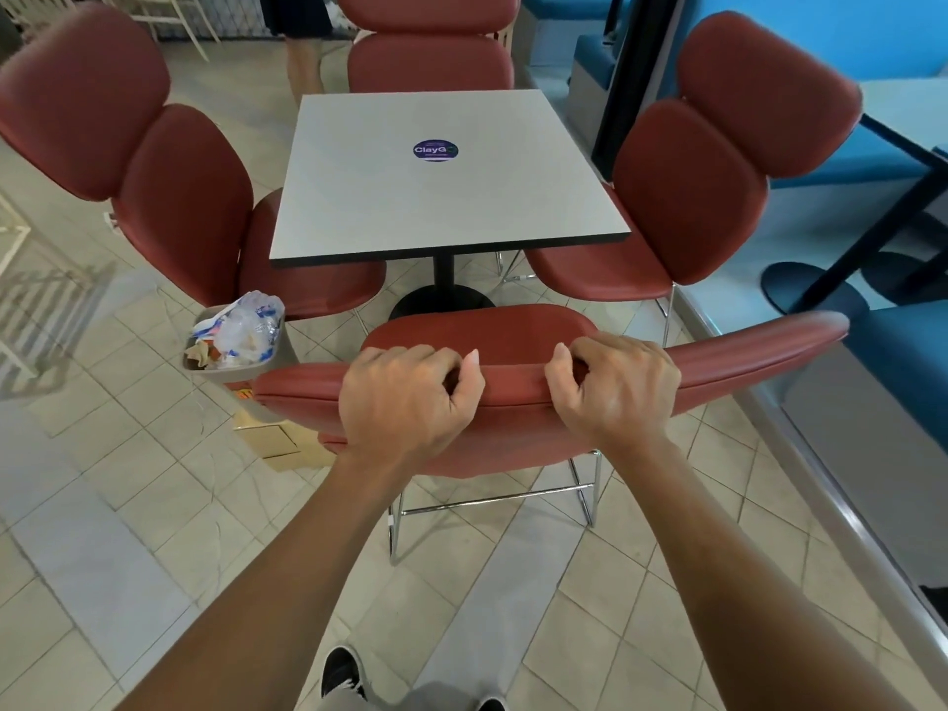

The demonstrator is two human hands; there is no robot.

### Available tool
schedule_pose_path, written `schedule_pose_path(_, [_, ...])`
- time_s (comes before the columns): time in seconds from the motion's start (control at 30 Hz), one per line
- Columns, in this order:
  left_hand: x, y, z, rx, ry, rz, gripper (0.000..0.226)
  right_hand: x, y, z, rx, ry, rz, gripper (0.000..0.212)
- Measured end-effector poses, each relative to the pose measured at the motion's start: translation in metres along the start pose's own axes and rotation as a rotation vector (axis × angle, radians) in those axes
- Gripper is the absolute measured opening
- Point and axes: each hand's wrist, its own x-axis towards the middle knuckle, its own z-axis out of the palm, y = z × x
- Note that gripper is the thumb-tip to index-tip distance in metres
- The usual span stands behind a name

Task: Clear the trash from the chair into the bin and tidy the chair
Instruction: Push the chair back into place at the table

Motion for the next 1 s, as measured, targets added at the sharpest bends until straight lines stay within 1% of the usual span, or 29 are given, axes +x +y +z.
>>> schedule_pose_path(0.13, [0.001,-0.008,-0.014,-0.043,-0.164,0.02,0.057,0.0,-0.001,-0.003,0.015,-0.028,0.021,0.04])
schedule_pose_path(0.27, [-0.002,-0.04,-0.025,-0.027,-0.247,-0.077,0.079,0.0,-0.003,-0.002,0.008,-0.056,0.04,0.04])
schedule_pose_path(0.33, [-0.007,-0.043,-0.024,-0.029,-0.258,-0.092,0.079,-0.002,-0.003,-0.003,0.001,-0.073,0.042,0.038])
schedule_pose_path(0.47, [-0.008,-0.038,-0.022,-0.047,-0.259,-0.129,0.075,-0.003,-0.001,-0.003,0.003,-0.055,0.006,0.034])
schedule_pose_path(0.6, [0.005,-0.04,-0.013,-0.047,-0.247,-0.167,0.07,0.007,0.004,0.006,0.038,0.006,-0.027,0.036])
schedule_pose_path(0.67, [0.011,-0.038,-0.01,-0.049,-0.243,-0.167,0.068,0.012,0.005,0.008,0.049,0.012,-0.022,0.035])
schedule_pose_path(0.87, [0.003,-0.035,-0.016,-0.047,-0.243,-0.17,0.062,0.004,0.0,0.001,0.059,-0.038,-0.002,0.033])
schedule_pose_path(1.0, [0.003,-0.037,-0.019,-0.056,-0.28,-0.173,0.064,0.003,-0.005,-0.003,0.039,-0.109,0.048,0.029])
